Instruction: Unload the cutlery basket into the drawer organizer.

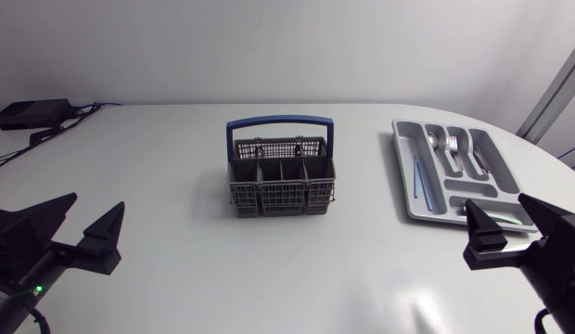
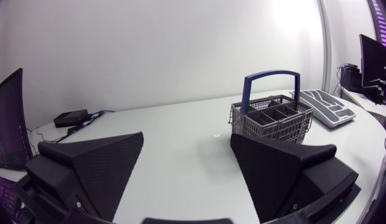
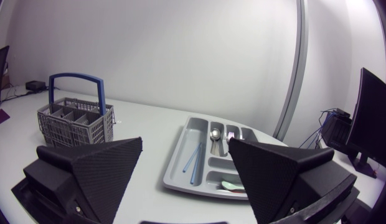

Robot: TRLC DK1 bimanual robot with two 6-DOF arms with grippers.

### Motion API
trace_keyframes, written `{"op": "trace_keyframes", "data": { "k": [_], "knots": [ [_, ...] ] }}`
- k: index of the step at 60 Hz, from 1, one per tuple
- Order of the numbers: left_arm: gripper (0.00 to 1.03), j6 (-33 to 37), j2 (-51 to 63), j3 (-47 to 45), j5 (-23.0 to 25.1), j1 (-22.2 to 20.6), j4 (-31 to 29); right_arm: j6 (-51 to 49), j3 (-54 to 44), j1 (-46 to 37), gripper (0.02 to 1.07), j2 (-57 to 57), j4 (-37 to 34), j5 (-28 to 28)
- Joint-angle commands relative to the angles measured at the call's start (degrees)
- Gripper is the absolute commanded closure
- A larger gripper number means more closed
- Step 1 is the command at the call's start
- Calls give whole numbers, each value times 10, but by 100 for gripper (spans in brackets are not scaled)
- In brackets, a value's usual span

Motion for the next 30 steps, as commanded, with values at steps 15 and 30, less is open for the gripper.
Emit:
{"op": "trace_keyframes", "data": {
  "k": [15, 30],
  "knots": [
    [6, -61, -96, -83, -21, 22, 26, 78, -70, 19, 7, -69, 38, 12],
    [8, -69, -112, -96, -25, 25, 29, 78, -70, 19, 7, -69, 38, 12]
  ]
}}
